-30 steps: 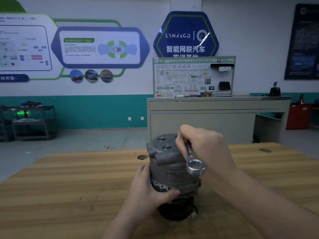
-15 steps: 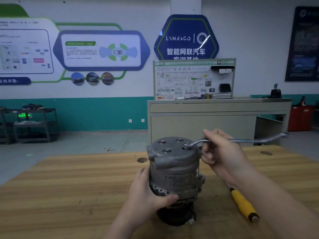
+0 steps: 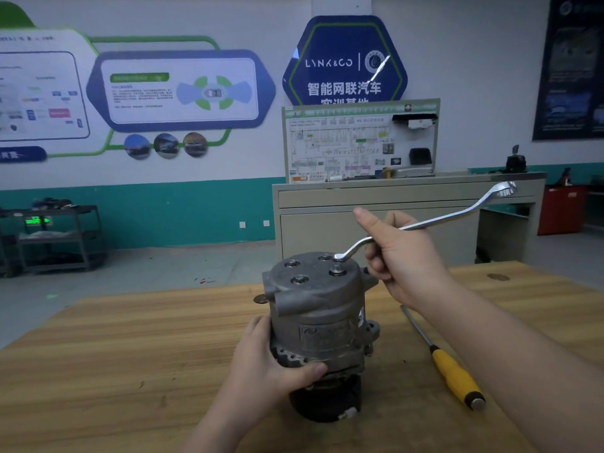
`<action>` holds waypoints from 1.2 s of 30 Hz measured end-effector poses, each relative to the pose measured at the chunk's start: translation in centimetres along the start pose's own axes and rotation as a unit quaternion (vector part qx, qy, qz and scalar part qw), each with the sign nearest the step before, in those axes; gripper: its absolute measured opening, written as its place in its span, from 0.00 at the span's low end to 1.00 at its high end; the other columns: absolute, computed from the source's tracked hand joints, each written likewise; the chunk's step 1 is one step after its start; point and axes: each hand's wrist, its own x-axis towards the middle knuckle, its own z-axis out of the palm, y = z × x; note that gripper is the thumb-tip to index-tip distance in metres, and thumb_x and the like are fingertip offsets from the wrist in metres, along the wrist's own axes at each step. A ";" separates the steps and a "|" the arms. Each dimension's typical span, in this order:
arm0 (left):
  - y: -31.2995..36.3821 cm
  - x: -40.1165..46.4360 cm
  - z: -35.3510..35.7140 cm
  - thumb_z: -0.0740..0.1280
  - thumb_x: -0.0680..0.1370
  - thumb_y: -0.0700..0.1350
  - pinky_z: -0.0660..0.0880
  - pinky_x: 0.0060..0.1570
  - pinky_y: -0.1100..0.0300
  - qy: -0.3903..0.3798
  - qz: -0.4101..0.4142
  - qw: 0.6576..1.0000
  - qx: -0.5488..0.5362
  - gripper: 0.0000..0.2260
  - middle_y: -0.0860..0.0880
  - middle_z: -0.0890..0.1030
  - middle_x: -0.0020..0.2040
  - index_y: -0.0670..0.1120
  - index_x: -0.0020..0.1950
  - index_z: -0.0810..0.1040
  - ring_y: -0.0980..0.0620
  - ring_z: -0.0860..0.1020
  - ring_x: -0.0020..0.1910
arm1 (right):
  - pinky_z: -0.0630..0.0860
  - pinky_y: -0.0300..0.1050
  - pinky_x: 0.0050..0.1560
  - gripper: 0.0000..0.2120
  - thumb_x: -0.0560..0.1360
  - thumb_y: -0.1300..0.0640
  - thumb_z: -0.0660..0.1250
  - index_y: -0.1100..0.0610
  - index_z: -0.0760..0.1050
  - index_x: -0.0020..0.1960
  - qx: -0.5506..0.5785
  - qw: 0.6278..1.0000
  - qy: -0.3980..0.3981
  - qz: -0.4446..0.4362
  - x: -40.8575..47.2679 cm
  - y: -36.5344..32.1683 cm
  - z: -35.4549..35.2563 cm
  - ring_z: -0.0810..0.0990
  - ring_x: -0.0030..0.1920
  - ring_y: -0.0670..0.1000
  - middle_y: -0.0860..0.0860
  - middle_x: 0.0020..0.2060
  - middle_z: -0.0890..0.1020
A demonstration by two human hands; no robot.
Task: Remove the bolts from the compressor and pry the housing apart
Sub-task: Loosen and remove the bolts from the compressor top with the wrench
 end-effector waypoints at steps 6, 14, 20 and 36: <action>0.1 -0.1 0.0 0.71 0.49 0.78 0.67 0.49 0.78 -0.001 0.003 1.000 0.001 0.42 0.63 0.73 0.54 0.60 0.59 0.73 0.70 0.71 0.55 | 0.63 0.34 0.18 0.24 0.75 0.52 0.70 0.52 0.62 0.25 -0.123 0.986 0.020 -0.110 -2.0 -0.8 0.4 0.68 0.16 0.47 0.52 0.18 0.74; -0.1 0.0 0.0 0.74 0.52 0.70 0.69 0.47 0.75 0.001 0.004 1.000 0.013 0.40 0.60 0.74 0.54 0.58 0.61 0.73 0.70 0.72 0.54 | 0.72 0.51 0.31 0.11 0.74 0.58 0.62 0.52 0.65 0.34 -0.520 0.782 -0.068 -0.337 -5.2 -1.0 3.3 0.73 0.30 0.59 0.51 0.27 0.74; 0.1 0.1 0.2 0.75 0.51 0.68 0.67 0.49 0.78 0.009 0.020 1.000 -0.002 0.36 0.58 0.76 0.55 0.62 0.57 0.73 0.70 0.72 0.55 | 0.63 0.34 0.26 0.21 0.75 0.60 0.64 0.47 0.57 0.29 -0.371 0.866 -0.019 -0.336 -5.5 1.3 1.6 0.65 0.24 0.43 0.44 0.21 0.66; -0.4 0.1 0.1 0.71 0.49 0.77 0.71 0.52 0.68 0.008 0.000 1.000 -0.012 0.41 0.67 0.74 0.53 0.61 0.58 0.74 0.66 0.74 0.55 | 0.59 0.32 0.15 0.14 0.71 0.56 0.73 0.53 0.68 0.35 0.118 0.987 -0.037 0.106 3.2 -0.6 -0.6 0.66 0.17 0.42 0.50 0.20 0.73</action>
